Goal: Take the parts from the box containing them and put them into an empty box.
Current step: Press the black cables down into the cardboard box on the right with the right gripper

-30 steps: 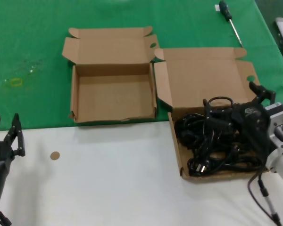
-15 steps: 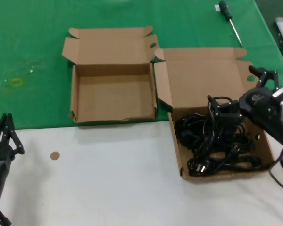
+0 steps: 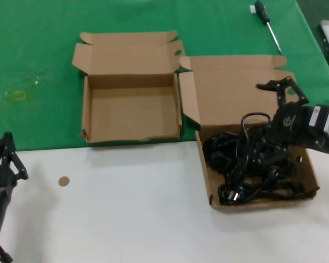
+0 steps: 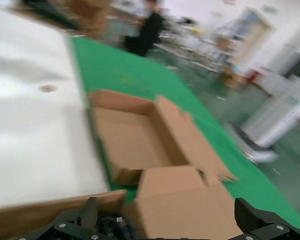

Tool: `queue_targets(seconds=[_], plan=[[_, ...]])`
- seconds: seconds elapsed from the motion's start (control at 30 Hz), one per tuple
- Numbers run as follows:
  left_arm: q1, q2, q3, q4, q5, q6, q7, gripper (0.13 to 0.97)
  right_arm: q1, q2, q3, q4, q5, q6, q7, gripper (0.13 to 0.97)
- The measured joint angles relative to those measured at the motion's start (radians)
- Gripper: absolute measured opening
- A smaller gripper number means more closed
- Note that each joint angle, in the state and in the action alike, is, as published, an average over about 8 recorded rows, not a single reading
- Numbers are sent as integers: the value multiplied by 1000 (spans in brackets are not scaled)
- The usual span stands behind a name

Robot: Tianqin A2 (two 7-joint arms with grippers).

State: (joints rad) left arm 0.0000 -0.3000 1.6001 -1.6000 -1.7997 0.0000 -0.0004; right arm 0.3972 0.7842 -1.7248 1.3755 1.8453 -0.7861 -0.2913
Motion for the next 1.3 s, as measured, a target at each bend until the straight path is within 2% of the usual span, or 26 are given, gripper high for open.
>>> queue_targets(seconds=[0.2,0.4,0.77,0.97,1.3], plan=[[0,0,0,0,0,0,0,152,127,51,-59,-73,-26,-198,-144,966],[0,0,0,0,0,0,0,152,256,70,-123,-158,-80,-343,-282,966],[0,0,0,0,0,0,0,152,403,34,-202,-314,-178,-437,-548,966],[0,0,0,0,0,0,0,152,418,16,-223,-331,-201,-451,-591,963],[0,0,0,0,0,0,0,152,415,1,-244,-321,-219,-462,-580,952]])
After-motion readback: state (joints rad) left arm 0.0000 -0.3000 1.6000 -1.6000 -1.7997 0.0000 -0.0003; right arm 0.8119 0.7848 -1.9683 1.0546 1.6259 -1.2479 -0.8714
